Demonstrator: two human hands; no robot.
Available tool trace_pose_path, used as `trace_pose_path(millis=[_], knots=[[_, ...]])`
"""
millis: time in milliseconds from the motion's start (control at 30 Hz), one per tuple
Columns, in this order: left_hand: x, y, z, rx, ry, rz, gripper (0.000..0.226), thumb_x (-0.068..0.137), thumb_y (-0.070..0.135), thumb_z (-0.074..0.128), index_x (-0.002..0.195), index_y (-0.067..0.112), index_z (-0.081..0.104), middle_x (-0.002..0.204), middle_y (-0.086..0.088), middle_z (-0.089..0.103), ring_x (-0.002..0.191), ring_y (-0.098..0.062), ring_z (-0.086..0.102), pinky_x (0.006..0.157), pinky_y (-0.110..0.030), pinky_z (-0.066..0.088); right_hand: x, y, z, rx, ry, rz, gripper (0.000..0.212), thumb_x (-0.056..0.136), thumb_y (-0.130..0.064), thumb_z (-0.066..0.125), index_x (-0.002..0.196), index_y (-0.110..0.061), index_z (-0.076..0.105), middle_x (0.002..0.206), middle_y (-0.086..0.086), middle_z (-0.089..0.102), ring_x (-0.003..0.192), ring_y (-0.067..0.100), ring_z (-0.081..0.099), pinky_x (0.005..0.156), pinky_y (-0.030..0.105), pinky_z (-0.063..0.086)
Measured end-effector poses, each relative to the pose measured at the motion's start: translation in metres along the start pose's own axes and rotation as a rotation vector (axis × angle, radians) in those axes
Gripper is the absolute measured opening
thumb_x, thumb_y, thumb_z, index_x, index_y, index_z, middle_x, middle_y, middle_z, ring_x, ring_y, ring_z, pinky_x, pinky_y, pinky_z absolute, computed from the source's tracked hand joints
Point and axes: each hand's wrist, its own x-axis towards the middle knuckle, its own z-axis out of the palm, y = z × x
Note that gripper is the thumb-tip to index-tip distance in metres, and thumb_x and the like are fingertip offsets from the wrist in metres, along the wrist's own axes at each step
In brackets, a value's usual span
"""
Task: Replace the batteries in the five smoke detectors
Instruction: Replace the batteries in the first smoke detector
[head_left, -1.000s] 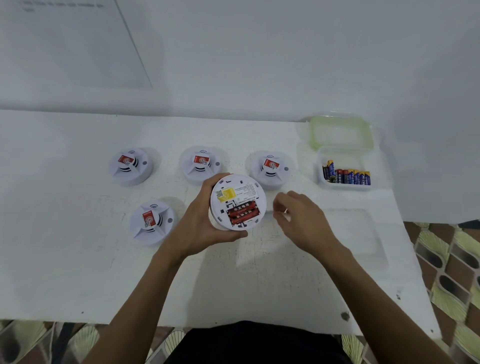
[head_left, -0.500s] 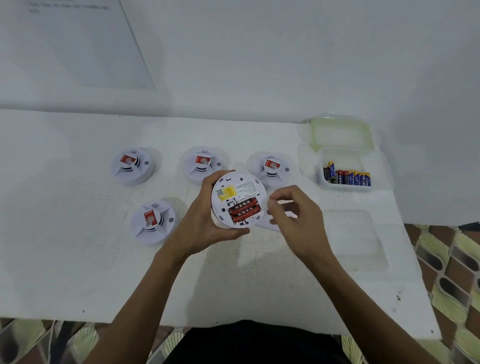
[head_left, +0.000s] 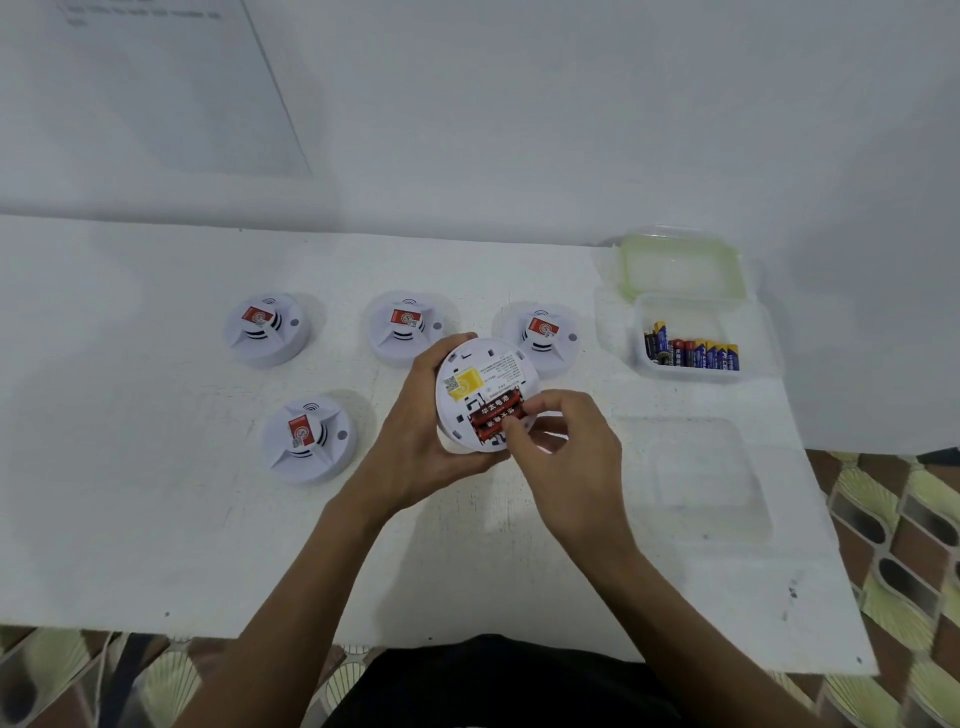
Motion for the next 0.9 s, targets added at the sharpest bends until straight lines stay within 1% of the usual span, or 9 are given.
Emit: trace_pose_path(millis=[133,200,333,433,500,600,667,800,900], knots=[[0.0,0.0,0.004,0.035,-0.006,0.004,0.097,0.062,0.038,0.085,0.138,0.033,0.024,0.141,0.01,0.036,0.131,-0.02,0.042,0.101,-0.048,0.046,0.004,0.004,-0.002,0.036,-0.016,0.128,0.019,0.086,-0.021,0.072,0.098,-0.022,0.058,0.108,-0.007,0.058,0.088,0.003,0.062,0.059,0.004,0.048],[-0.001,0.001,0.005,0.047,0.0,0.015,0.096,0.063,0.041,0.083,0.137,0.04,0.023,0.141,0.015,0.034,0.132,-0.018,0.041,0.103,-0.047,0.044,0.004,0.003,-0.005,0.039,-0.027,0.135,0.019,0.086,-0.02,0.071,0.099,-0.021,0.057,0.111,-0.007,0.055,0.087,0.002,0.059,0.058,0.002,0.047],[-0.001,0.006,0.012,0.067,0.024,0.032,0.093,0.063,0.046,0.08,0.134,0.053,0.02,0.139,0.026,0.033,0.132,-0.016,0.039,0.106,-0.046,0.041,-0.002,-0.002,-0.017,0.004,0.002,-0.001,0.018,0.085,-0.018,0.071,0.091,-0.022,0.055,0.107,-0.008,0.051,0.096,0.005,0.056,0.068,0.002,0.046],[-0.001,0.012,0.023,0.063,0.025,0.032,0.092,0.066,0.039,0.082,0.133,0.055,0.021,0.137,0.032,0.033,0.132,-0.014,0.039,0.108,-0.045,0.039,-0.008,-0.003,-0.025,-0.061,0.043,-0.092,0.014,0.086,-0.02,0.07,0.089,-0.022,0.056,0.098,-0.01,0.055,0.094,0.005,0.054,0.071,0.005,0.042],[-0.001,0.017,0.03,0.044,0.027,0.028,0.091,0.066,0.038,0.082,0.134,0.051,0.022,0.138,0.029,0.034,0.131,-0.014,0.041,0.108,-0.041,0.04,-0.01,-0.002,-0.032,-0.036,0.039,-0.111,0.012,0.088,-0.019,0.069,0.088,-0.021,0.056,0.093,-0.008,0.061,0.088,0.005,0.056,0.07,0.009,0.043],[0.002,0.027,0.039,-0.005,0.023,0.014,0.093,0.064,0.034,0.084,0.136,0.036,0.026,0.138,0.016,0.039,0.129,-0.012,0.042,0.106,-0.029,0.041,-0.008,-0.002,-0.052,0.12,0.031,-0.115,0.01,0.088,-0.011,0.069,0.087,-0.015,0.06,0.089,-0.004,0.067,0.083,0.007,0.065,0.071,0.016,0.052],[0.004,0.033,0.045,-0.024,0.017,0.009,0.093,0.062,0.034,0.085,0.135,0.032,0.028,0.137,0.012,0.041,0.128,-0.009,0.043,0.104,-0.021,0.039,-0.004,0.0,-0.072,0.184,0.023,-0.09,0.01,0.087,-0.008,0.069,0.088,-0.013,0.061,0.089,-0.002,0.069,0.082,0.01,0.069,0.072,0.02,0.056],[0.003,0.036,0.055,-0.078,-0.001,-0.032,0.094,0.061,0.037,0.084,0.136,0.032,0.028,0.136,0.019,0.04,0.128,-0.008,0.043,0.1,-0.015,0.039,0.009,0.019,-0.122,0.099,0.031,-0.1,0.01,0.085,-0.005,0.071,0.086,-0.01,0.063,0.083,-0.003,0.07,0.076,0.008,0.067,0.067,0.014,0.05],[0.003,0.04,0.061,-0.085,0.009,-0.046,0.093,0.062,0.035,0.085,0.136,0.033,0.028,0.136,0.022,0.041,0.128,-0.007,0.043,0.1,-0.015,0.04,0.02,0.044,-0.155,-0.124,-0.143,-0.061,0.013,0.085,-0.005,0.07,0.082,-0.016,0.063,0.08,-0.007,0.069,0.075,0.008,0.065,0.067,0.014,0.048]])
